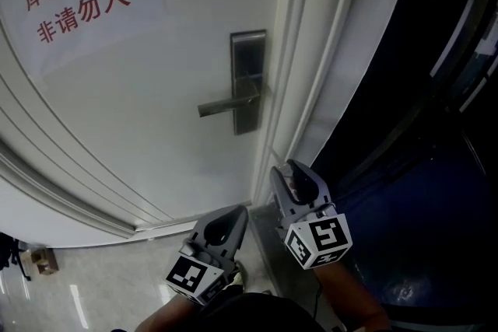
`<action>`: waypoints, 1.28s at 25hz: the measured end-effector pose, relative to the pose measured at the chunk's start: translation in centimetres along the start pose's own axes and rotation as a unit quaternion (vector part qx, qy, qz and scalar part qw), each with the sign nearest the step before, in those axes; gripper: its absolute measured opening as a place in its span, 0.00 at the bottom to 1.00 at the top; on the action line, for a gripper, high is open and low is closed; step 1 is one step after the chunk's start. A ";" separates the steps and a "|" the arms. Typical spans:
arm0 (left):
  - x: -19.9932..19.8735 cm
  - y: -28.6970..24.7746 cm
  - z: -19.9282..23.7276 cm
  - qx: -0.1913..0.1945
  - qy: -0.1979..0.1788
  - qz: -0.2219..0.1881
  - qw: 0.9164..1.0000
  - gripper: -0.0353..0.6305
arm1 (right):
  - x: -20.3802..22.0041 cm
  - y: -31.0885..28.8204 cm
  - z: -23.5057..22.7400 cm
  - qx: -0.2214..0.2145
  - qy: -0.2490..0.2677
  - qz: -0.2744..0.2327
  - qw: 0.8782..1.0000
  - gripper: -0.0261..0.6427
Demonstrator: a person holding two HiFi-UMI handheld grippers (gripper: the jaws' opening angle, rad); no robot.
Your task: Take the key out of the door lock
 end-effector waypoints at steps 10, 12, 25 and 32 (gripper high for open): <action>-0.1 3.2 -6.4 -0.008 -0.011 -0.011 1.000 0.06 | -1.5 8.4 2.8 -0.032 -0.004 -0.012 0.999 0.25; -0.2 3.9 -7.3 -0.008 -0.012 -0.014 1.000 0.06 | -1.6 9.6 3.1 -0.032 -0.005 -0.011 0.999 0.25; 0.4 6.2 -10.6 -0.018 -0.019 -0.017 1.000 0.06 | -1.4 14.1 4.2 -0.038 -0.008 -0.013 0.999 0.25; 0.3 6.1 -11.1 -0.021 -0.026 -0.021 0.999 0.06 | -2.0 14.1 3.6 -0.030 -0.008 -0.019 0.999 0.25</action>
Point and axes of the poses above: the fingertips, and each gripper's own axes: y backward along the fingers, z to its left, x out of its underside, the point moved 1 cm from there along y, backward along the fingers, and after that the axes turned 5 degrees about -z, right-handed, at the moved point
